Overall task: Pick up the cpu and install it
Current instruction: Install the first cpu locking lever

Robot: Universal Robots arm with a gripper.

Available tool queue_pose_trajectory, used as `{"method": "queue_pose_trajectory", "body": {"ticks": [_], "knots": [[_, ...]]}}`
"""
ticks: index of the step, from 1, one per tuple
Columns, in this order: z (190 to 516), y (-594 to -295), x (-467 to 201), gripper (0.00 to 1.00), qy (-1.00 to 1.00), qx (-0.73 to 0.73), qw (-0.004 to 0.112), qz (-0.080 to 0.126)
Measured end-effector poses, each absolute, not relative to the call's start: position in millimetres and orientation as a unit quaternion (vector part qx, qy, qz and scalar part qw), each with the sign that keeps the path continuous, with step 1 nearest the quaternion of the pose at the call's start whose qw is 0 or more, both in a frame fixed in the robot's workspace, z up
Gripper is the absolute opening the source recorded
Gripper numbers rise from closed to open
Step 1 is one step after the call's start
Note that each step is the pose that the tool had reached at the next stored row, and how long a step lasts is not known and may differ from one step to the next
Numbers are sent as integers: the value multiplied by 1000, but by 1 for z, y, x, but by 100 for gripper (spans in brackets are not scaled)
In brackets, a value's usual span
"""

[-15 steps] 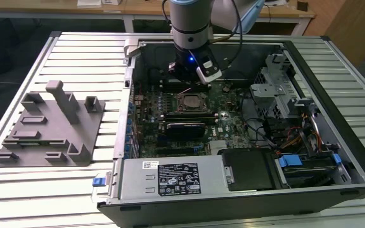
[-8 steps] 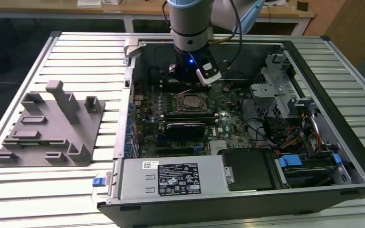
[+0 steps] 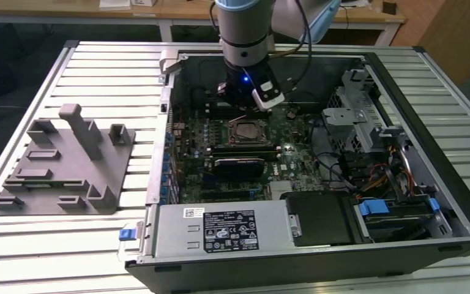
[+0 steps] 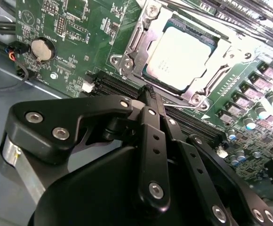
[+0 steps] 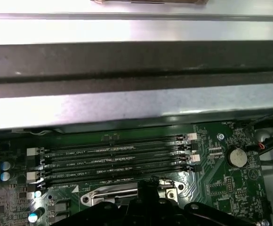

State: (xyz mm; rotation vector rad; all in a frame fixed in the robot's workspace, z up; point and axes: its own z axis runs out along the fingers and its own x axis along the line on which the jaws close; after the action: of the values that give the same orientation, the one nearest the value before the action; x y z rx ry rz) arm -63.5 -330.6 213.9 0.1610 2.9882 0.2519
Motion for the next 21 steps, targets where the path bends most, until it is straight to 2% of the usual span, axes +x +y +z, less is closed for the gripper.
{"method": "queue_pose_trajectory", "body": {"ticks": [21], "knots": [[209,-319,-69,11,987,119,75,79]]}}
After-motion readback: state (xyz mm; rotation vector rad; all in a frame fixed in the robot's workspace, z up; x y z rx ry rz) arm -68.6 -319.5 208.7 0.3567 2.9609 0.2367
